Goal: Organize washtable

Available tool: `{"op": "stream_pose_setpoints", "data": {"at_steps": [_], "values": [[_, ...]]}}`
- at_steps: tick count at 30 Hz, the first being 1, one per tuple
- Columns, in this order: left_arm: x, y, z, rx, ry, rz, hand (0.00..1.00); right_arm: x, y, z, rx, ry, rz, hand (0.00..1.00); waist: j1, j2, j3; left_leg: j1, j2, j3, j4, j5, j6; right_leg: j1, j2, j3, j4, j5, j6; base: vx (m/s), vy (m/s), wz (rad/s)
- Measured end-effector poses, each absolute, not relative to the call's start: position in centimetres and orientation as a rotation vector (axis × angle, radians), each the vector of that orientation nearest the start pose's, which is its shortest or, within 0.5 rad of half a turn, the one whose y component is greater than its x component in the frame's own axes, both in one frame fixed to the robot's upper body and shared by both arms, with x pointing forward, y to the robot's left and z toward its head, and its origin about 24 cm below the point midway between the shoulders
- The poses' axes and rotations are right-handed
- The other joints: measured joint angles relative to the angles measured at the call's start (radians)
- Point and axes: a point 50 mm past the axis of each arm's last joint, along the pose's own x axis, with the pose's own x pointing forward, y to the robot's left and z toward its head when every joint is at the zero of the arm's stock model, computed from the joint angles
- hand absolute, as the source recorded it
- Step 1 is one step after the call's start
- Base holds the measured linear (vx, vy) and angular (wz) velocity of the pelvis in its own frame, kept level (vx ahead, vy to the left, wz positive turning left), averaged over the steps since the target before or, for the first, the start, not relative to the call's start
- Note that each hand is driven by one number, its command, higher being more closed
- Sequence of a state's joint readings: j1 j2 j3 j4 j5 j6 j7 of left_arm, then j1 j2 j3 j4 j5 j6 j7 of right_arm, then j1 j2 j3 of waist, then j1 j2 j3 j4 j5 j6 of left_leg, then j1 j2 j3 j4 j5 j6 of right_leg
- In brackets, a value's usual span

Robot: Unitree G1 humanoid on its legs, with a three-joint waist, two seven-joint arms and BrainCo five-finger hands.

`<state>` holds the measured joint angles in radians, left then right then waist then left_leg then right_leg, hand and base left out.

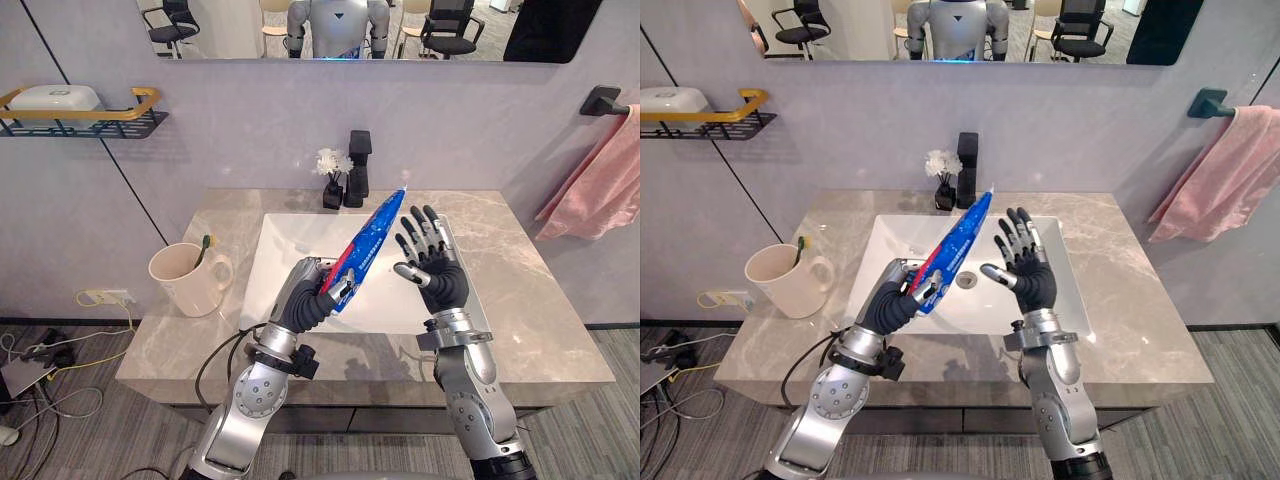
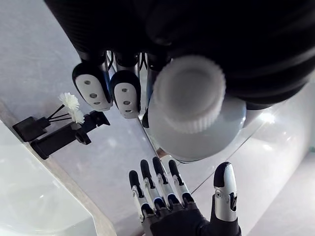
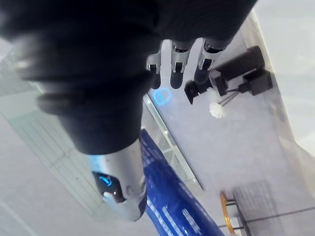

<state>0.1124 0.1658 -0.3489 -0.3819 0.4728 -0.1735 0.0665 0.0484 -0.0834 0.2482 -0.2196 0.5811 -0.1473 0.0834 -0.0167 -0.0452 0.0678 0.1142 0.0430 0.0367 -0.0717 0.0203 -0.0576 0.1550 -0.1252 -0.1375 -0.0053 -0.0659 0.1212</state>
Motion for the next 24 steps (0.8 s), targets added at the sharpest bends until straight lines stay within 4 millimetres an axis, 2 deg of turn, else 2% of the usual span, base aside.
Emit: {"op": "stream_pose_setpoints", "data": {"at_steps": [5, 11, 15, 22, 23, 24], "values": [[20.6, 8.5, 10.6, 0.502, -0.490, -0.287, 1.00, 23.5, -9.8, 9.6, 0.594, -0.259, 0.369, 0.00, 0.003, -0.001, 0.000, -0.001, -0.007, -0.006, -0.003, 0.005, 0.005, 0.000, -0.007, -0.006, 0.000, 0.000, 0.000, -0.02, 0.002, 0.03], [20.5, 8.0, 10.0, 0.494, -0.467, -0.315, 1.00, 23.5, -9.2, 9.3, 0.684, -0.225, 0.387, 0.00, 0.005, -0.006, 0.000, 0.001, -0.015, -0.013, -0.021, 0.020, 0.011, -0.001, -0.014, -0.017, 0.001, 0.000, 0.000, -0.03, -0.002, 0.04], [20.4, 7.5, 9.5, 0.488, -0.453, -0.340, 1.00, 24.2, -8.2, 9.7, 0.772, -0.212, 0.432, 0.00, 0.005, -0.009, 0.001, 0.001, -0.016, -0.015, -0.021, 0.024, 0.012, 0.000, -0.016, -0.020, 0.003, 0.000, 0.000, -0.03, -0.005, 0.02], [20.2, 7.0, 9.4, 0.476, -0.455, -0.362, 1.00, 24.8, -8.2, 10.1, 0.911, -0.204, 0.440, 0.00, 0.008, -0.011, 0.000, 0.000, -0.017, -0.020, -0.021, 0.028, 0.011, 0.000, -0.016, -0.024, 0.006, 0.000, 0.000, -0.03, -0.011, 0.02], [20.2, 7.0, 9.4, 0.473, -0.453, -0.362, 1.00, 24.9, -8.2, 10.1, 0.918, -0.201, 0.442, 1.00, 0.008, -0.011, 0.000, 0.000, -0.017, -0.021, -0.021, 0.028, 0.011, 0.000, -0.016, -0.024, 0.006, 0.000, 0.000, -0.03, -0.009, 0.00], [20.2, 7.0, 9.2, 0.473, -0.445, -0.363, 1.00, 25.1, -8.1, 10.0, 0.929, -0.194, 0.442, 1.00, 0.007, -0.011, 0.000, 0.000, -0.017, -0.021, -0.021, 0.029, 0.011, 0.000, -0.016, -0.024, 0.007, 0.000, 0.001, -0.03, -0.008, 0.00]]}}
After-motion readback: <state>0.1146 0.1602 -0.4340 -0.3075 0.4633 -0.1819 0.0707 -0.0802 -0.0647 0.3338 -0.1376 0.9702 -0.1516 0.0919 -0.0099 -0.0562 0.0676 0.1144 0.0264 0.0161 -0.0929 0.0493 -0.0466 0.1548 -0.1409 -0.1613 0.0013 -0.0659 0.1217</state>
